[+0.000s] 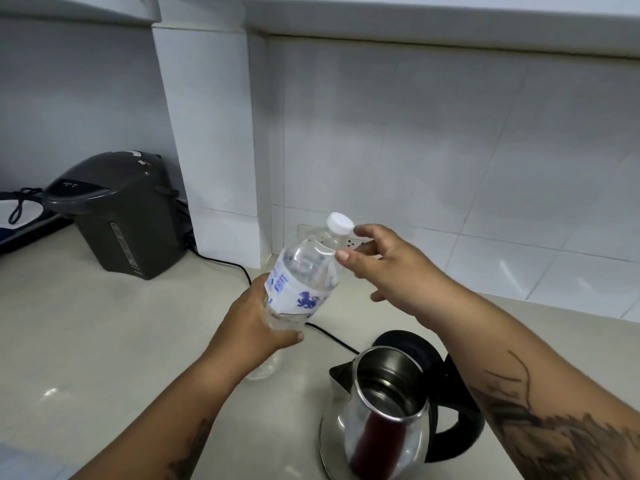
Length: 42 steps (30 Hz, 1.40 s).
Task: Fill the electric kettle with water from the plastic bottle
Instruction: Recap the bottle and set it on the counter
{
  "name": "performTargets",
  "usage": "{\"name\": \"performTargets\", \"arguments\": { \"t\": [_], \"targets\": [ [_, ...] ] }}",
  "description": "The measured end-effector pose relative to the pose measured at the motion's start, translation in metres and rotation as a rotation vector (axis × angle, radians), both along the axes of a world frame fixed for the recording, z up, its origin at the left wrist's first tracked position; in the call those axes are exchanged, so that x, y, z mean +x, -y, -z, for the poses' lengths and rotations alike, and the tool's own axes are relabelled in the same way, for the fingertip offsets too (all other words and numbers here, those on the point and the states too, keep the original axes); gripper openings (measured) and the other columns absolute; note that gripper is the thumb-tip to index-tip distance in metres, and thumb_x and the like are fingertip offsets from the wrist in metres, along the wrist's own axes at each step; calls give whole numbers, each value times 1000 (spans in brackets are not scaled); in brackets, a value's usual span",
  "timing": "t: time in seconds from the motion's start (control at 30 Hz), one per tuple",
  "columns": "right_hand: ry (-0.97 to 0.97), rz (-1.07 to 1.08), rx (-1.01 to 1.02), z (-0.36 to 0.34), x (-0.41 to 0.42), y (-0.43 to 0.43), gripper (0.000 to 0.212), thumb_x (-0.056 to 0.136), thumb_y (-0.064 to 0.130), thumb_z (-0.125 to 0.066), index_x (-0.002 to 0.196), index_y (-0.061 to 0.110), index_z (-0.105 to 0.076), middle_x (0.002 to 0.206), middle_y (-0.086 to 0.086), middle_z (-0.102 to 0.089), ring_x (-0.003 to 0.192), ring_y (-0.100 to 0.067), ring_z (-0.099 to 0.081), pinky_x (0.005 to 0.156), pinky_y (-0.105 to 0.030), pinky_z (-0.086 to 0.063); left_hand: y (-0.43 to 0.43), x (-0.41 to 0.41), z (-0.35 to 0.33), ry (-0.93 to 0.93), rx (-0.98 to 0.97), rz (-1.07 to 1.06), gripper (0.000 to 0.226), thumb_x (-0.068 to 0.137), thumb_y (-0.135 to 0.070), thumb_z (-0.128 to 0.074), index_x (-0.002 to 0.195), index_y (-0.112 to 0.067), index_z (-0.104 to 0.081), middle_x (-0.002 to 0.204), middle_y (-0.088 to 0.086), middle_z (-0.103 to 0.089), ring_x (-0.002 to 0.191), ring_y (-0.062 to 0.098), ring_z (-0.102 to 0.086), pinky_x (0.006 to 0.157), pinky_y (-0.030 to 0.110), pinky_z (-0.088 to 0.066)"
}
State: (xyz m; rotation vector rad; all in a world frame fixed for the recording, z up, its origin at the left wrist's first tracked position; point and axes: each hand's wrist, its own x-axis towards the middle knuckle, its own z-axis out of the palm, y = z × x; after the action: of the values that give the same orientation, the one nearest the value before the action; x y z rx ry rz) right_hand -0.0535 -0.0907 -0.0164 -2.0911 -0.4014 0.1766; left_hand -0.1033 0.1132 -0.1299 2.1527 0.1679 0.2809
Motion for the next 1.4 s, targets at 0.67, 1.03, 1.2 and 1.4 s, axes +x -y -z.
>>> {"name": "performTargets", "arguments": {
  "t": [0.67,1.03,1.2,1.4],
  "targets": [
    [-444,-76,-48,71,32,-58,32,92,29,-61,119,37,-47,98,14,-62,129,-30,-52,107,-55,-39,-14,80,95,-85,-461,56,82,60,-8,-87,130,-30,-51,115,-3,-72,107,15,-69,79,22,-56],
    [-428,-41,123,53,30,-16,80,89,34,-64,155,26,-19,128,0,-57,127,-20,-52,93,-37,-49,-8,23,78,-694,-453,-251,81,81,-27,-75,148,-9,-32,134,13,-51,124,33,-46,91,40,-40],
    [-378,-1,193,32,22,27,70,91,34,-62,152,26,-28,133,-1,-56,125,-21,-55,97,-40,-49,7,-15,85,-835,-486,-205,54,86,-45,-63,130,-15,-54,129,5,-61,114,26,-57,101,50,-42],
    [-315,93,247,11,10,87,42,93,37,-57,133,24,-52,130,-2,-60,120,-22,-57,102,-44,-45,42,-22,49,-620,-584,-73,42,92,-55,-49,119,-25,-61,116,-9,-68,104,12,-63,95,39,-43]
  ]
}}
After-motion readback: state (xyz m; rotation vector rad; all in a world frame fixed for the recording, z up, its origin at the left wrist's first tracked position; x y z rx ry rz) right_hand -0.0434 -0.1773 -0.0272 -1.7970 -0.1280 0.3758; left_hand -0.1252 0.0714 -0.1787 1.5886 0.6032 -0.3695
